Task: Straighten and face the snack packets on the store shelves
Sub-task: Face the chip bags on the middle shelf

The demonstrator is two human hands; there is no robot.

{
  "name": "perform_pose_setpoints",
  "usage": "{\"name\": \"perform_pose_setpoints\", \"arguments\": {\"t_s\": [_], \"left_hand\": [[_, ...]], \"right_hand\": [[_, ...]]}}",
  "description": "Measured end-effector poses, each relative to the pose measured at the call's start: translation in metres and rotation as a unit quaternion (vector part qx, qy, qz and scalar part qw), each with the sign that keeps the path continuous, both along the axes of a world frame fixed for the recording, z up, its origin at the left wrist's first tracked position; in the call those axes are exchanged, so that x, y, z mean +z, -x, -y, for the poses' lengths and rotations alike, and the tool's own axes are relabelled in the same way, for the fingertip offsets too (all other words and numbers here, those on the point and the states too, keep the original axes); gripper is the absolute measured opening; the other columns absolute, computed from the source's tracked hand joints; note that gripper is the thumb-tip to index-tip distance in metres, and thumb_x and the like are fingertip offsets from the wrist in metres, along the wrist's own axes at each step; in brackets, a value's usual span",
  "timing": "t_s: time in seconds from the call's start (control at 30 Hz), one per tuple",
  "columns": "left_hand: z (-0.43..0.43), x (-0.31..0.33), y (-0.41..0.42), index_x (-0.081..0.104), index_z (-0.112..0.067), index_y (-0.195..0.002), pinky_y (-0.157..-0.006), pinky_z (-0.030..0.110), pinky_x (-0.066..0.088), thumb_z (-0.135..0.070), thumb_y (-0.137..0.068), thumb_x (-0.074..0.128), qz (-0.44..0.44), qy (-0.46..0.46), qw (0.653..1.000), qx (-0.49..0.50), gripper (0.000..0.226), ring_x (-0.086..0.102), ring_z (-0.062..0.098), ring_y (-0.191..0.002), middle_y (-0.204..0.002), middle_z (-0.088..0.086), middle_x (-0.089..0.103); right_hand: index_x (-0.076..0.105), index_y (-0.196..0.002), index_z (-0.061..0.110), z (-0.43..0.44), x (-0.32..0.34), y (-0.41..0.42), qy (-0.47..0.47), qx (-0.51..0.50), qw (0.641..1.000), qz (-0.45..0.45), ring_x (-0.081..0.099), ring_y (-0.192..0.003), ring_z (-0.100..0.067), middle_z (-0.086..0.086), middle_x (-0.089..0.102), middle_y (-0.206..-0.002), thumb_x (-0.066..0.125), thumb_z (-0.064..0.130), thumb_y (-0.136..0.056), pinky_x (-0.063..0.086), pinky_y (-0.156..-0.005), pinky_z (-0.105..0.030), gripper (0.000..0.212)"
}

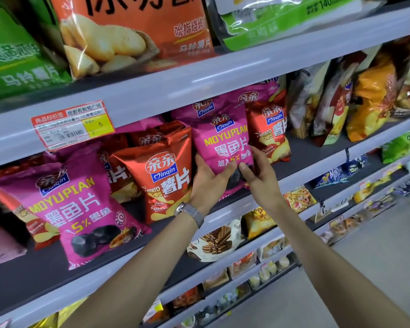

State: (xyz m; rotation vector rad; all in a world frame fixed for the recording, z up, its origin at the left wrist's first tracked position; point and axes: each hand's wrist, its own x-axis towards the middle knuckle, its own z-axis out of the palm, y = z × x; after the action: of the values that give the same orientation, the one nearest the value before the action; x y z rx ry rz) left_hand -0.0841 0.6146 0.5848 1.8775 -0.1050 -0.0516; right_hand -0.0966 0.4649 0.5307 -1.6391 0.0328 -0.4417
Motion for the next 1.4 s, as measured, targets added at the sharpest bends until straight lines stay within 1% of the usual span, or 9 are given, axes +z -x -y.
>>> {"name": "perform_pose_setpoints", "arguments": {"t_s": [0.23, 0.37, 0.5, 0.57, 0.67, 0.87, 1.0, 1.07, 1.4], "left_hand": [[-0.013, -0.001, 0.026, 0.012, -0.028, -0.164, -0.105, 0.033, 0.05, -0.031, -0.087, 0.081, 0.03, -0.038, 0.998, -0.034, 0.104, 0.059, 0.015, -0.129, -0.147, -0.004, 0.055], [-0.026, 0.0, 0.044, 0.025, -0.038, -0.159, -0.113, 0.046, 0.049, -0.044, -0.08, 0.073, 0.025, -0.035, 0.997, -0.071, 0.092, 0.055, 0.014, -0.136, -0.149, -0.007, 0.053], [-0.043, 0.003, 0.059, 0.025, -0.044, -0.155, -0.104, -0.002, 0.029, -0.02, -0.096, 0.07, 0.04, -0.075, 0.988, -0.127, 0.078, 0.04, -0.018, -0.125, -0.148, -0.031, 0.036], [-0.049, 0.004, 0.062, 0.012, -0.03, -0.166, -0.093, -0.01, 0.018, -0.019, -0.099, 0.067, 0.031, -0.115, 0.979, -0.168, 0.087, 0.024, -0.017, -0.128, -0.148, -0.028, 0.021], [-0.055, 0.004, 0.064, 0.007, -0.025, -0.168, -0.104, 0.007, 0.018, -0.025, -0.101, 0.065, 0.015, -0.137, 0.966, -0.218, 0.088, 0.024, -0.002, -0.142, -0.164, -0.016, 0.022], [-0.064, 0.002, 0.071, 0.018, -0.024, -0.167, -0.089, 0.001, 0.017, -0.028, -0.104, 0.06, 0.04, -0.186, 0.948, -0.255, 0.076, 0.032, 0.006, -0.142, -0.168, -0.006, 0.029], [-0.075, -0.007, 0.068, 0.048, -0.032, -0.151, -0.107, 0.029, 0.043, -0.04, -0.102, 0.058, 0.079, -0.227, 0.936, -0.256, 0.05, 0.051, 0.015, -0.137, -0.148, -0.013, 0.056], [-0.078, -0.009, 0.069, 0.055, -0.035, -0.142, -0.099, 0.042, 0.053, -0.047, -0.1, 0.055, 0.072, -0.257, 0.933, -0.244, 0.044, 0.059, 0.017, -0.123, -0.132, -0.013, 0.065], [-0.069, 0.002, 0.074, 0.045, -0.036, -0.153, -0.105, 0.039, 0.049, -0.048, -0.101, 0.056, 0.033, -0.344, 0.931, -0.122, 0.055, 0.054, 0.021, -0.135, -0.148, -0.008, 0.057]], "right_hand": [[0.037, -0.154, 0.029, -0.002, 0.006, 0.007, 0.069, -0.017, 0.997, -0.043, 0.065, -0.12, -0.012, 0.01, 0.064, -0.132, 0.058, 0.049, -0.101, 0.057, -0.098, -0.041, 0.06], [0.042, -0.152, 0.023, -0.005, 0.012, 0.016, 0.118, -0.041, 0.99, -0.067, 0.065, -0.111, -0.012, 0.011, 0.065, -0.121, 0.056, 0.042, -0.104, 0.049, -0.08, -0.011, 0.054], [0.044, -0.15, 0.02, -0.006, 0.016, 0.031, 0.152, -0.078, 0.981, -0.092, 0.057, -0.109, -0.01, 0.01, 0.062, -0.12, 0.06, 0.037, -0.104, 0.044, -0.08, -0.02, 0.051], [0.043, -0.151, 0.019, -0.007, 0.017, 0.039, 0.192, -0.079, 0.972, -0.108, 0.052, -0.111, -0.009, 0.004, 0.06, -0.128, 0.06, 0.037, -0.104, 0.039, -0.083, -0.019, 0.053], [0.042, -0.151, 0.019, -0.013, 0.019, 0.051, 0.25, -0.074, 0.959, -0.111, 0.054, -0.121, -0.013, 0.001, 0.058, -0.14, 0.059, 0.036, -0.104, 0.04, -0.087, -0.018, 0.053], [0.047, -0.145, 0.026, -0.018, 0.027, 0.076, 0.371, -0.082, 0.913, -0.149, 0.055, -0.122, -0.026, -0.004, 0.059, -0.134, 0.051, 0.045, -0.106, 0.05, -0.091, -0.045, 0.044], [0.049, -0.14, 0.016, -0.005, 0.032, 0.085, 0.464, -0.117, 0.853, -0.207, 0.052, -0.124, -0.032, -0.01, 0.059, -0.133, 0.046, 0.051, -0.105, 0.049, -0.089, -0.043, 0.05], [0.048, -0.139, 0.016, 0.007, 0.033, 0.085, 0.482, -0.129, 0.838, -0.219, 0.053, -0.125, -0.035, -0.011, 0.059, -0.134, 0.042, 0.056, -0.104, 0.052, -0.092, -0.049, 0.053], [0.034, -0.151, 0.011, 0.058, 0.034, 0.012, 0.331, -0.162, 0.919, -0.139, 0.042, -0.135, -0.037, -0.012, 0.045, -0.146, 0.074, 0.042, -0.091, 0.045, -0.095, -0.05, 0.078]]}}
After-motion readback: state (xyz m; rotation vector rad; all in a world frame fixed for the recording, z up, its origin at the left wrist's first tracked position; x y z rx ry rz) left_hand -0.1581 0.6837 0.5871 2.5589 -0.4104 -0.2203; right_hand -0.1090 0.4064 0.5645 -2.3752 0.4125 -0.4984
